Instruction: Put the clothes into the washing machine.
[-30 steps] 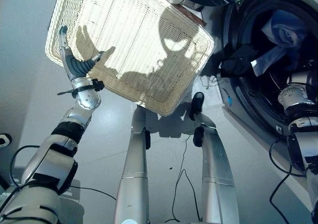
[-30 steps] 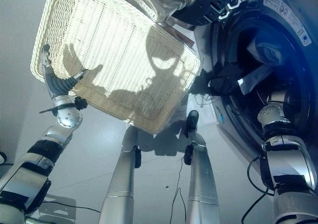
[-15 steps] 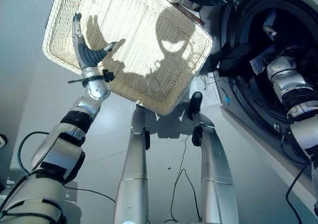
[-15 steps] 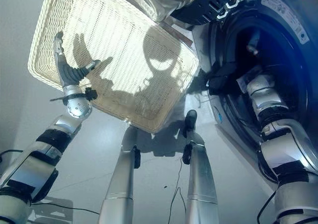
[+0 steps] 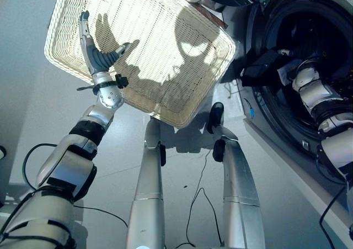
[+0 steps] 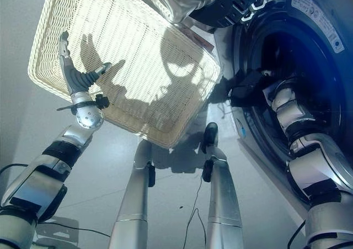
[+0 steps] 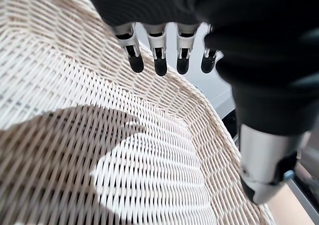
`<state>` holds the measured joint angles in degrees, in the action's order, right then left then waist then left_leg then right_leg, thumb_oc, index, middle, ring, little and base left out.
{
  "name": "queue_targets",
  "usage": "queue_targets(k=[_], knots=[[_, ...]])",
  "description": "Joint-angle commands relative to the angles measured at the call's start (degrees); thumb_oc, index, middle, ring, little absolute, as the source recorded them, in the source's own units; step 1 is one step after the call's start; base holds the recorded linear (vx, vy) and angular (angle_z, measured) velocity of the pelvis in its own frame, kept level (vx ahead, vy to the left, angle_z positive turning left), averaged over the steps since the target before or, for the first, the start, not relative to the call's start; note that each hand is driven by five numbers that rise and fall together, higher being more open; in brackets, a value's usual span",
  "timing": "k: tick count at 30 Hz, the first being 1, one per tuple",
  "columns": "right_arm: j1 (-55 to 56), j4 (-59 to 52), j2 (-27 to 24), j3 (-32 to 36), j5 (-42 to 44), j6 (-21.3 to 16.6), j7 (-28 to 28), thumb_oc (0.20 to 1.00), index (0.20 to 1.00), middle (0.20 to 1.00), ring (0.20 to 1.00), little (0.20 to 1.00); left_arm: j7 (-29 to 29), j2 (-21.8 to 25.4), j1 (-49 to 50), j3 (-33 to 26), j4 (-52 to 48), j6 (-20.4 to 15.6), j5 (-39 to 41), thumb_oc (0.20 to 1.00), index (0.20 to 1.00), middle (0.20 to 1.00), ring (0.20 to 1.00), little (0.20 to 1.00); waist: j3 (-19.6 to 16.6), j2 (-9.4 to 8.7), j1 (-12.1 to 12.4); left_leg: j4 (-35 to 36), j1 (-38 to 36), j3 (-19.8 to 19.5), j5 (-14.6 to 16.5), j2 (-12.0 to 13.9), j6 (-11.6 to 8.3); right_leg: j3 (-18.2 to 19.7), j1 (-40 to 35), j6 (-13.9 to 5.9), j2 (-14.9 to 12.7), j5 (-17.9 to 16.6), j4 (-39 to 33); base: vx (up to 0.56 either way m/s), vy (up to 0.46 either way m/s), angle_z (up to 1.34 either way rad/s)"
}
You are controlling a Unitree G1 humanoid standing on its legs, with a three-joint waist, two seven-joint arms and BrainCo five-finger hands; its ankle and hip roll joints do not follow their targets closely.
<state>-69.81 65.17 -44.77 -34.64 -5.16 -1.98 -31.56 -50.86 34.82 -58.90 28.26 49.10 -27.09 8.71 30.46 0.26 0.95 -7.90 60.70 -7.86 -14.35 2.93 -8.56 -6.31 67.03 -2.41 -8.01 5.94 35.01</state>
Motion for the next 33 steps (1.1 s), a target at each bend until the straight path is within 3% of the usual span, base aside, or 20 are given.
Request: queue_targets(k=[1,21,32,33], knots=[[3.1,0.0,1.1,-6.5,-5.3,-2.8,6.1,1.000,1.000,1.000,1.000,1.000,-1.9,-0.9,-2.6,-3.2,1.5,-2.4,-0.1,1.000,1.000,1.000,1.000,1.000,-0.7,0.25,0.3,-6.6,-1.5,6.2,8.9,-4.7,4.21,-2.5,-5.0,-4.64,5.0,-11.0,-15.5,0.00,0.000,0.00],[9.4,-1.8,3.8,-11.5,-24.4,-4.3,4.6,1.000,1.000,1.000,1.000,1.000,-3.9,-2.7,-2.0,-4.2,1.8,-2.6,-1.8,1.000,1.000,1.000,1.000,1.000,-0.7,0.32,-0.5,-5.7,-1.4,6.6,7.9,-4.7,3.97,-1.7,-4.8,-4.62,5.6,-11.4,-16.1,0.00,0.000,0.00],[12.5,-3.3,5.2,-11.6,-25.6,-5.9,5.4,1.000,1.000,1.000,1.000,1.000,-4.4,-3.3,-1.7,-5.0,1.5,-2.4,-2.5,1.000,1.000,1.000,1.000,1.000,-0.7,0.09,-0.8,-5.2,-1.7,6.8,7.4,-4.5,3.82,-1.4,-5.0,-4.61,5.8,-11.6,-16.5,0.00,0.000,0.00],[12.8,-3.4,5.2,-11.6,-25.7,-6.0,5.4,0.620,0.620,0.620,0.620,0.620,-4.3,-3.2,-1.7,-5.0,1.7,-2.5,-2.6,1.000,1.000,1.000,1.000,1.000,-0.7,-0.03,-0.9,-5.1,-1.8,6.8,7.4,-4.5,3.81,-1.4,-5.1,-4.65,5.8,-11.7,-16.5,0.00,0.000,0.00]])
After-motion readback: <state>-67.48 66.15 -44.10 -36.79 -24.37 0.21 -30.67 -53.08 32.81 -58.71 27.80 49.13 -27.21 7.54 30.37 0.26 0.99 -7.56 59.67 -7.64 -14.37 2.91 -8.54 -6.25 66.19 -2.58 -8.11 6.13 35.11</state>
